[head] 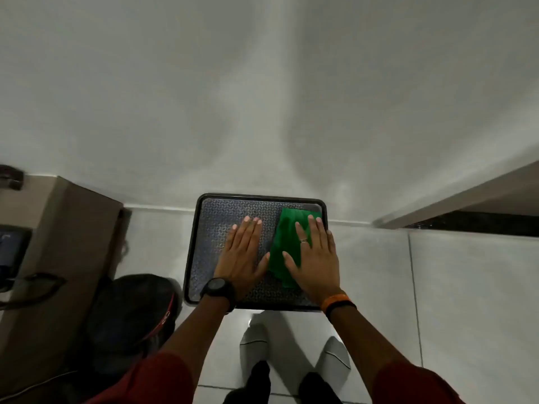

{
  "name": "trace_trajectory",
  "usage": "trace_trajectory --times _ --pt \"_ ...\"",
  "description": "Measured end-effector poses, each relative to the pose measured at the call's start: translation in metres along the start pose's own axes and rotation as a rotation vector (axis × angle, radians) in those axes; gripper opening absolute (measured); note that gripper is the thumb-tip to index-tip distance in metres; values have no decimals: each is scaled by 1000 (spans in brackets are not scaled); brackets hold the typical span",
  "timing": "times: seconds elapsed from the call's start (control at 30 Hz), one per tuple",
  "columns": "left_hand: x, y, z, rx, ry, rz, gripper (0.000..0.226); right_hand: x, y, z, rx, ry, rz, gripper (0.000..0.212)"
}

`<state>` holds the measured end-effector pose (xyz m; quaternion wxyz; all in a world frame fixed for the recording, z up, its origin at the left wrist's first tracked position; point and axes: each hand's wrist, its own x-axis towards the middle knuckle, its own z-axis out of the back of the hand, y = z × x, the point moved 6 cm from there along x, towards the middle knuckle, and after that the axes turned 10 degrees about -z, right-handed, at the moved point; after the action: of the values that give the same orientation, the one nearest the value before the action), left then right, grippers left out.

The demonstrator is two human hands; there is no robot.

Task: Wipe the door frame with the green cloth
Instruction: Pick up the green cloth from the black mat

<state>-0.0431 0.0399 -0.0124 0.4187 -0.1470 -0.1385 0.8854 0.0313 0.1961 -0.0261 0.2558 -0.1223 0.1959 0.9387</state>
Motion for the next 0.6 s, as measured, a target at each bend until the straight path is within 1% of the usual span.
trace_trajectory --times 0.13,0.17,0.23,0.33,0.4,0.5,0.6 --pt "15 18 -45 -10 23 20 78 19 -9 -47 -29 48 -9 78" --pt "18 20 -55 -20 26 19 79 22 -9 -55 -29 33 -13 77" --pt "23 24 -70 -57 10 25 80 24 -6 -61 5 -73 -17 73" --pt "27 27 -78 -109 -71 31 79 28 -7 -60 100 -273 -12 56" --pt "29 27 -80 -130 -105 18 79 32 -12 -58 187 -317 -15 46" --pt "29 28 -76 -135 -97 5 81 41 -16 -50 273 -290 0 36" --pt "27 17 -53 -82 -132 13 81 47 -15 -30 302 -216 -3 34"
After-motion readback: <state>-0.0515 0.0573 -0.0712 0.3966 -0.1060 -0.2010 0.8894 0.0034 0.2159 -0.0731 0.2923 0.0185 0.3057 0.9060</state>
